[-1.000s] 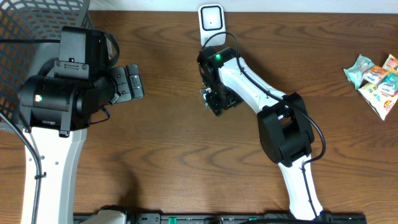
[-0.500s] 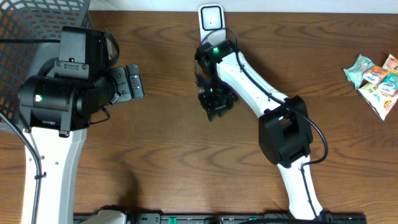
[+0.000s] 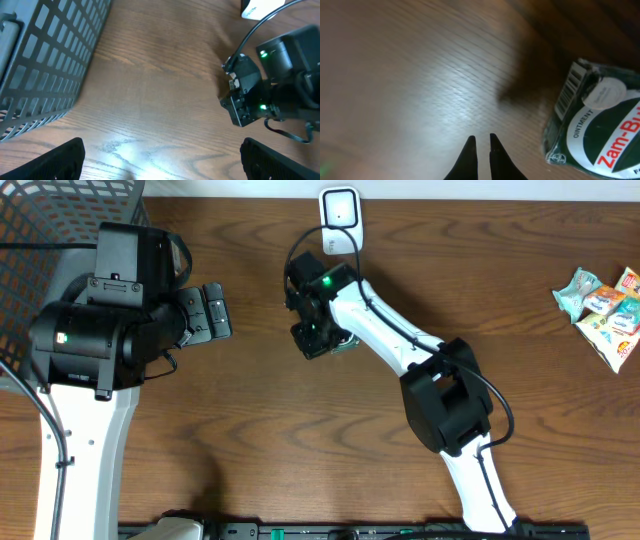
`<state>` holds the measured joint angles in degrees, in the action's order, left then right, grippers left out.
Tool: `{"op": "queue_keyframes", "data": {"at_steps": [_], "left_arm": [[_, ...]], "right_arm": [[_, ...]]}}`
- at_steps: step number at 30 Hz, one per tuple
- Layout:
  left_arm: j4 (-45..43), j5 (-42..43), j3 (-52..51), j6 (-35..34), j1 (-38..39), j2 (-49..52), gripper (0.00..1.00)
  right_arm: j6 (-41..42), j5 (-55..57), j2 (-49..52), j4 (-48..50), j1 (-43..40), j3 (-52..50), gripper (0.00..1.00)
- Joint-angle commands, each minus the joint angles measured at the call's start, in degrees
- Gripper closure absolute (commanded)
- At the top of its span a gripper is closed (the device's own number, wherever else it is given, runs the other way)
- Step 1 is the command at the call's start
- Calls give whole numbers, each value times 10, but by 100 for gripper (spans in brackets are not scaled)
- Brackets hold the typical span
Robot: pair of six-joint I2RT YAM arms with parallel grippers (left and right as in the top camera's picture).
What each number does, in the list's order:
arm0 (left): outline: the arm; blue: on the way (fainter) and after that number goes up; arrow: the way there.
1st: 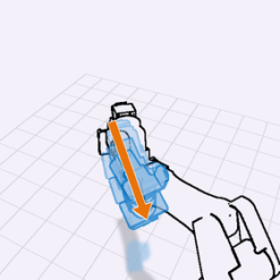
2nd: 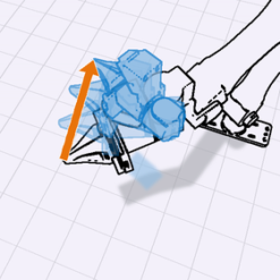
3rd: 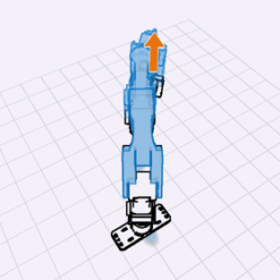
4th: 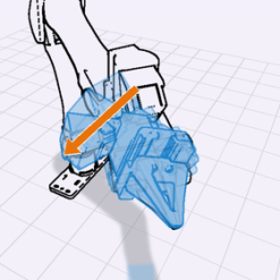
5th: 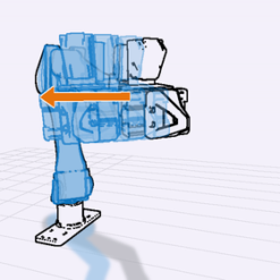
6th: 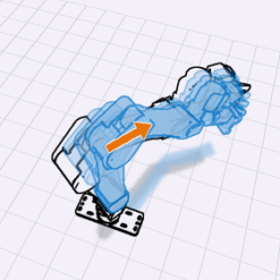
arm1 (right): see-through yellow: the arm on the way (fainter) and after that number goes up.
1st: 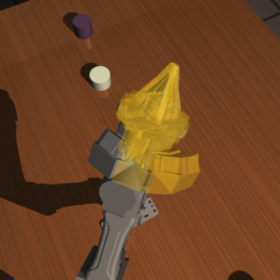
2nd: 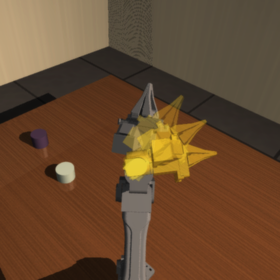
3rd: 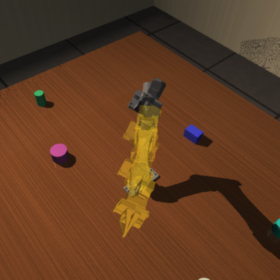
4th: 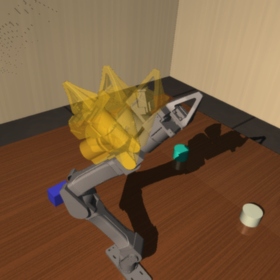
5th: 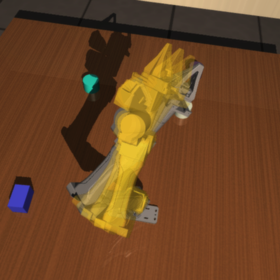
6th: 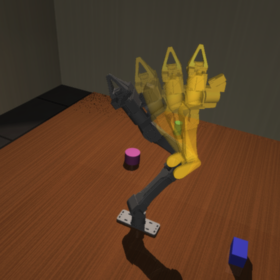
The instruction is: Scan the item barcode
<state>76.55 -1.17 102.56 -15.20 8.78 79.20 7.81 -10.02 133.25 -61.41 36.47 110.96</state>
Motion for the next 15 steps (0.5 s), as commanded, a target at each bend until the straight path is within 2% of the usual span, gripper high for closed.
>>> {"op": "queue_keyframes", "data": {"at_steps": [1,9,15], "left_arm": [[2,4,-3,-1,-2,-1,2],[2,4,-3,-1,-2,-1,2],[2,4,-3,-1,-2,-1,2]], "right_arm": [[24,70,-4,23,-2,-33,96],[32,139,-4,20,-29,-55,99],[78,219,-9,-27,-60,-52,99]]}}
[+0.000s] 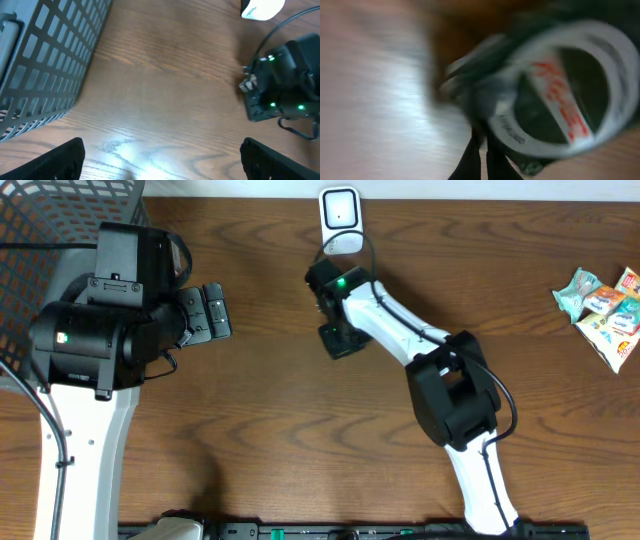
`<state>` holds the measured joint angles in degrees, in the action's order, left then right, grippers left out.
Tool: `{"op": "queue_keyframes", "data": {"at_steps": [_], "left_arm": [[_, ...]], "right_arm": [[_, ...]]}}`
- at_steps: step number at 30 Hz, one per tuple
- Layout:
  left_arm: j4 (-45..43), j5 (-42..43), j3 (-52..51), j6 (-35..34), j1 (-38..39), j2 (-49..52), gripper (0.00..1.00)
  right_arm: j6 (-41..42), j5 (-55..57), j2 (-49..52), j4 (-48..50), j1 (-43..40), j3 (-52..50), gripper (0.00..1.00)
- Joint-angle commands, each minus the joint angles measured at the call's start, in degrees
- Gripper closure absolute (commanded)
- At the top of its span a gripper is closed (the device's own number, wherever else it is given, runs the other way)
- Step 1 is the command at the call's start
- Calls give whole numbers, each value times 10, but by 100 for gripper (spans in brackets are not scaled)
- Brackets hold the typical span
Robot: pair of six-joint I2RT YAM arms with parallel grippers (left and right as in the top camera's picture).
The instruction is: Scan the item barcode
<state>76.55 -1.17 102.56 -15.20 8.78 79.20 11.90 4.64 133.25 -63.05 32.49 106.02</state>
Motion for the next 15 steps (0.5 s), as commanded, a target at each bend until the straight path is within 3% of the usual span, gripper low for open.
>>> {"op": "queue_keyframes", "data": {"at_steps": [1,5,10,12,15], "left_arm": [[2,4,-3,-1,-2,-1,2],[2,4,-3,-1,-2,-1,2],[2,4,-3,-1,-2,-1,2],[2,4,-3,-1,-2,-1,2],[2,4,-3,-1,-2,-1,2]], "right_arm": [[40,89,-11,-19,-28,-3,99],[45,111,-24,-42,-61,1,99],[30,39,-60,-47,-82,7,94],[17,18,-78,-43,-85,7,83],[18,-7,-98,-20,-84,7,51]]}}
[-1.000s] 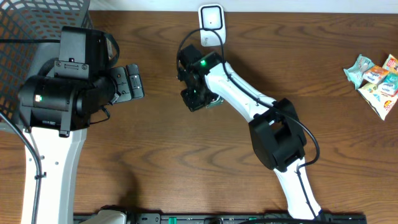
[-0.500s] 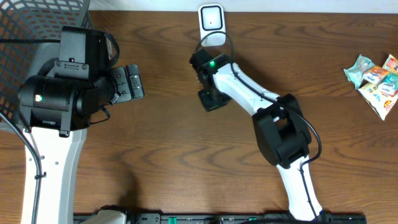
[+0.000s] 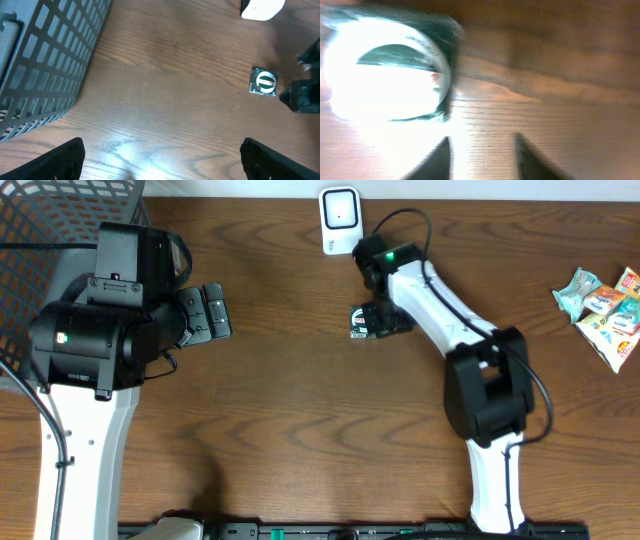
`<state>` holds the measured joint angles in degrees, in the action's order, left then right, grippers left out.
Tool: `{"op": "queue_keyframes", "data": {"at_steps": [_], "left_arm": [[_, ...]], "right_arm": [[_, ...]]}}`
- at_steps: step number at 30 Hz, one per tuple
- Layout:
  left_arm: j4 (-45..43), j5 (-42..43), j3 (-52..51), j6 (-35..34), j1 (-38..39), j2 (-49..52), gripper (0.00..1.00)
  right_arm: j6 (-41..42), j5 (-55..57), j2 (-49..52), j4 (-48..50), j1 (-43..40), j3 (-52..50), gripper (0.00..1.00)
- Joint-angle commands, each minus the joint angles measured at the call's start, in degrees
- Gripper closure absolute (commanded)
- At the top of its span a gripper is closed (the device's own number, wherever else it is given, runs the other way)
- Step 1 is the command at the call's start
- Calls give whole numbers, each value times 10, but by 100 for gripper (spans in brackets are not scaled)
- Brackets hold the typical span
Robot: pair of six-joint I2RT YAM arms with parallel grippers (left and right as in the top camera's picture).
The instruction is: Scan the item barcode
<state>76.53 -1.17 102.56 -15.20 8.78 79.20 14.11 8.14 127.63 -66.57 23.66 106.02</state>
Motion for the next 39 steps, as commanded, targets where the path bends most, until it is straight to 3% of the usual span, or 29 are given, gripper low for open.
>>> {"op": "queue_keyframes", "data": {"at_steps": [1,2,4,7,12,14,20,21,23,24,29,39], "left_arm": [[2,4,-3,-1,-2,-1,2],[2,4,-3,-1,-2,-1,2],[2,4,-3,-1,-2,-1,2],[2,4,-3,-1,-2,-1,2],[2,4,-3,-1,-2,-1,2],[2,4,-3,-1,-2,-1,2],[2,4,-3,-1,-2,-1,2],[2,4,-3,-1,-2,-1,2],[2,4,-3,-1,-2,-1,2],[2,4,-3,-1,-2,-1,2],[2,4,-3,-1,-2,-1,2],[2,4,-3,-1,-2,-1,2]], "right_arm": [[-5,-56,-44,31,6,7,45],[-4,-70,-44,47,8,7,41],[-4,-83,-40,87,11,7,22],[-2,-81,-31,113,11,5,10],[37,-80,0,137,12,2,7],[52,-77,12,146,11,2,1],[53,-97,25,123,12,2,1],[50,-93,26,123,12,2,4],[52,-82,27,123,12,1,20],[56,-80,28,121,12,1,21],[99,-76,28,120,10,0,22],[101,-45,28,121,11,-13,19]]}}
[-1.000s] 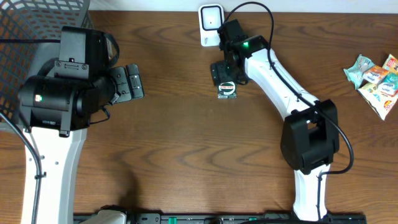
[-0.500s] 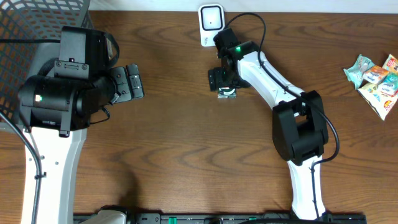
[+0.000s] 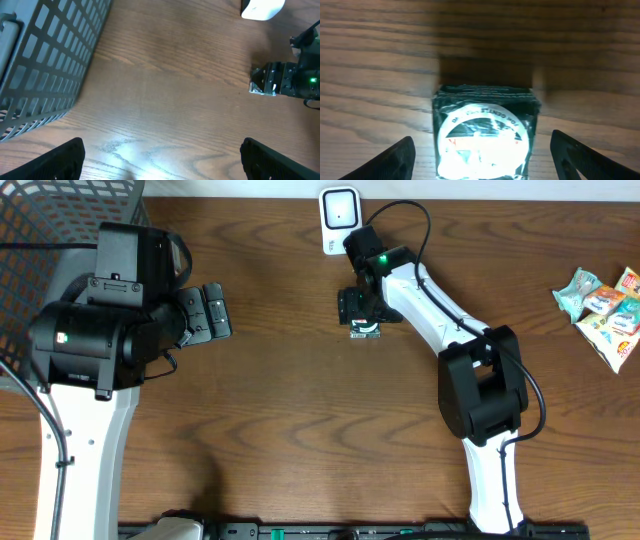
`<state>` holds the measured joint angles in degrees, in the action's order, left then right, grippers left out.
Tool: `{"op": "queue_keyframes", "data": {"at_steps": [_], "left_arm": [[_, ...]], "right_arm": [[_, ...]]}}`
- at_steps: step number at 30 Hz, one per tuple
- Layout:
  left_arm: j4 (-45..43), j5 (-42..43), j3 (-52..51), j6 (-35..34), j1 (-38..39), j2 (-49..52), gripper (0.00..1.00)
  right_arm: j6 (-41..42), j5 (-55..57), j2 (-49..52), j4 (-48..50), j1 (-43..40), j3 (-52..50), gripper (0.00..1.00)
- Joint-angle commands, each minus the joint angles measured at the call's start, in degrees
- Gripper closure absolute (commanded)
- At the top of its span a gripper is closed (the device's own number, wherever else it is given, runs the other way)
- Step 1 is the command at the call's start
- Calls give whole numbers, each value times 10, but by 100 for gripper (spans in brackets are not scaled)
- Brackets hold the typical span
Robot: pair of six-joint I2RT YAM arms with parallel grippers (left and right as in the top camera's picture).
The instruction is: Scan the item barcode
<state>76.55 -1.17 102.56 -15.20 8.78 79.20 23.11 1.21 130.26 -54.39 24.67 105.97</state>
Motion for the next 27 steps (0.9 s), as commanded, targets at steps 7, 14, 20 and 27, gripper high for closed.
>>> {"op": "queue_keyframes", "data": {"at_steps": [7,14,20,27], "left_arm": [[2,4,-3,-1,-2,-1,2],[2,4,-3,-1,-2,-1,2],[2,4,-3,-1,-2,-1,2],[2,4,-3,-1,-2,-1,2]], "right_arm": [[13,23,2,36,2,-55,25],[13,10,2,48,3,-79,31],[13,-49,0,38,2,-71,39],[13,-241,-14,-2,-18,-57,42]]}}
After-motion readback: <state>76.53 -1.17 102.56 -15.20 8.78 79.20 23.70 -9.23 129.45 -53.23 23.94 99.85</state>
